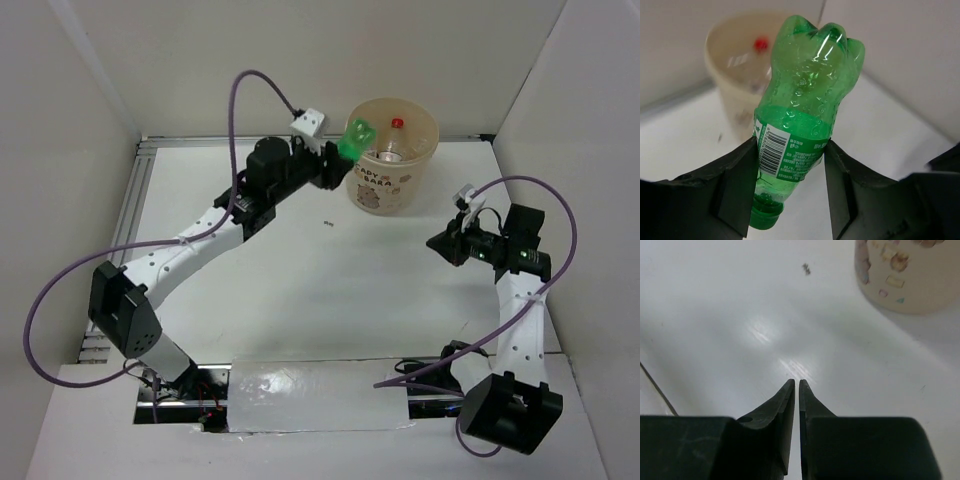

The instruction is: Put the plastic bottles in the bin

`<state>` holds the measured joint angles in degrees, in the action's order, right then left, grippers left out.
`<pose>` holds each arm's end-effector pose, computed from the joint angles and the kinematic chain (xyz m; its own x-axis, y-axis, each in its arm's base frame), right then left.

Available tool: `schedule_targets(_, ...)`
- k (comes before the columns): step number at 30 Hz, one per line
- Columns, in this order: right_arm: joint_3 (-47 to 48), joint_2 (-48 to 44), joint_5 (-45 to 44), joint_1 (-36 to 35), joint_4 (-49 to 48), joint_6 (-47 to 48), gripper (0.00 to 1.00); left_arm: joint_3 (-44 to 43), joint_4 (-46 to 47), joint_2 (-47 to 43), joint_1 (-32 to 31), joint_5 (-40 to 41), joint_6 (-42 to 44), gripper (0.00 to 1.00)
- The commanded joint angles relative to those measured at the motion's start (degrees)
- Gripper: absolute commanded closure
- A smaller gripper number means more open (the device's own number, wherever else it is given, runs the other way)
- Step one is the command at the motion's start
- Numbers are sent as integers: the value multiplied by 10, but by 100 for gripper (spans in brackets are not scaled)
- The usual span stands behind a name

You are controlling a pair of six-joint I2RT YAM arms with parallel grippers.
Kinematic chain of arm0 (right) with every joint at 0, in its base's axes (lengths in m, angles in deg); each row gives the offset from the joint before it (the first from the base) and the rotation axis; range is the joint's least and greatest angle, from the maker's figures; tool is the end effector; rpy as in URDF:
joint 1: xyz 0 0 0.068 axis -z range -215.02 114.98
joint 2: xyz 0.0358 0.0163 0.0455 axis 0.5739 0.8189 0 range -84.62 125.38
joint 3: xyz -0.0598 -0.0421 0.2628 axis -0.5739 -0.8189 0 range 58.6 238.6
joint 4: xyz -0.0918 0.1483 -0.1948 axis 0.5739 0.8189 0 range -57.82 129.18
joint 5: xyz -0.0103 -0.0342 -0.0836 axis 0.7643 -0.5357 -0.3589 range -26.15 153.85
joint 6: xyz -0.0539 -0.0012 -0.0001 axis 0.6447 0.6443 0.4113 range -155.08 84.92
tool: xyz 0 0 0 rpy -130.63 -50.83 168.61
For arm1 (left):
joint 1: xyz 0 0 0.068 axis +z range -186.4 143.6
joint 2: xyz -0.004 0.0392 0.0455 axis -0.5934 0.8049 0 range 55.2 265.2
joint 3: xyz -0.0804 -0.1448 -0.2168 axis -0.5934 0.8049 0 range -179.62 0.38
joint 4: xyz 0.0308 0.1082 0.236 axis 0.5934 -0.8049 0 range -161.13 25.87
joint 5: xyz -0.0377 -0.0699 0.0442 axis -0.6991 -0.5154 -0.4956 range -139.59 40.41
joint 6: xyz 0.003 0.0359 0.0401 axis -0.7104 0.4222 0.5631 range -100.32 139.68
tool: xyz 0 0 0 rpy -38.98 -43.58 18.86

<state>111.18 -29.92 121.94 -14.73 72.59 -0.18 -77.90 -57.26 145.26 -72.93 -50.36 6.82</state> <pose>0.1819 -0.0351 0.3171 -0.2891 -0.2156 -0.9327 -0.6936 0.7187 0.0489 0.3063 -0.2275 0.3768 -0.2019 -0.1274 -0.9711 0.5756 0.7868 -0.2229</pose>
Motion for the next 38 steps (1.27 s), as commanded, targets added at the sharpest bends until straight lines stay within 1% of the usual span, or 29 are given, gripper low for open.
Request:
schedule_targets(1,-33,-13,-3,4,62,103,84,-83,88,30,-20,-51,-50,100)
schedule_targets(2,-39,-7,-9,4,80,121,82,-102,108,47,-27,-51,-58,100)
schedule_targets(4,-39,-1,-10,4,63,120,82,-156,131,85,-34,-51,-74,100)
schedule_targets(5,-39,-1,-10,4,63,120,82,-174,146,122,-40,-51,-81,100)
schedule_targets(6,-39,5,-10,4,63,126,82,-194,156,144,-45,-29,-88,100)
schedule_targets(7,-44,5,-10,4,63,127,82,-279,156,190,-57,-8,-88,100)
schedule_targets(8,-44,5,-10,4,63,127,82,-280,156,212,-57,8,-88,100)
schedule_targets(10,-44,5,-16,-2,70,133,81,-340,180,251,-65,36,-88,98)
schedule_targets(11,-44,5,-23,-2,70,138,81,-354,190,269,-65,47,-88,95)
schedule_targets(12,-44,0,-23,-2,70,138,81,-369,197,301,-65,68,-88,95)
schedule_targets(13,-44,-6,-23,-2,77,146,81,-409,198,319,-65,77,-88,95)
schedule_targets(15,-44,-13,-28,-2,77,146,81,-464,164,374,-65,90,-88,90)
schedule_targets(16,-44,-18,-28,-2,77,151,81,-523,145,393,-65,97,-88,88)
schedule_targets(17,-44,-18,-34,-2,77,151,78,-548,105,411,-65,97,-94,85)
schedule_targets(18,-44,-18,-34,-2,77,144,71,-567,86,426,-65,97,-94,77)
schedule_targets(19,-44,-18,-34,-2,77,144,54,-578,73,435,-60,97,-101,37)
schedule_targets(20,-44,-18,-39,-2,70,130,20,-553,66,429,-60,81,-106,4)
schedule_targets(21,-44,-18,-45,-2,62,130,10,-553,66,429,-60,81,-106,4)
schedule_targets(22,-44,-18,-45,-2,62,123,1,-507,72,418,-60,81,-106,0)
schedule_targets(25,-55,-18,-61,-2,24,77,0,-436,111,353,-60,65,-114,0)
schedule_targets(26,-56,-18,-77,-2,13,58,0,-429,111,324,-60,58,-109,0)
schedule_targets(29,-56,-18,-110,-2,-41,-20,0,-418,62,276,-60,31,-81,0)
schedule_targets(30,-61,-18,-146,-2,-72,-45,0,-404,47,256,-60,19,-71,0)
schedule_targets(31,-61,-18,-167,-2,-86,-88,0,-384,33,205,-60,14,-62,0)
schedule_targets(33,-61,-18,-230,-2,-116,-117,0,-272,10,140,-60,6,-41,0)
schedule_targets(34,-61,-13,-248,-2,-123,-134,0,-220,16,68,-55,1,-36,0)
schedule_targets(35,-66,-13,-256,-2,-123,-134,0,-109,23,30,-55,-5,-36,0)
schedule_targets(37,-74,-13,-282,-2,-146,-157,0,5,48,-44,-40,2,-51,0)
schedule_targets(38,-83,-13,-287,-2,-155,-157,0,110,53,-113,-32,7,-71,0)
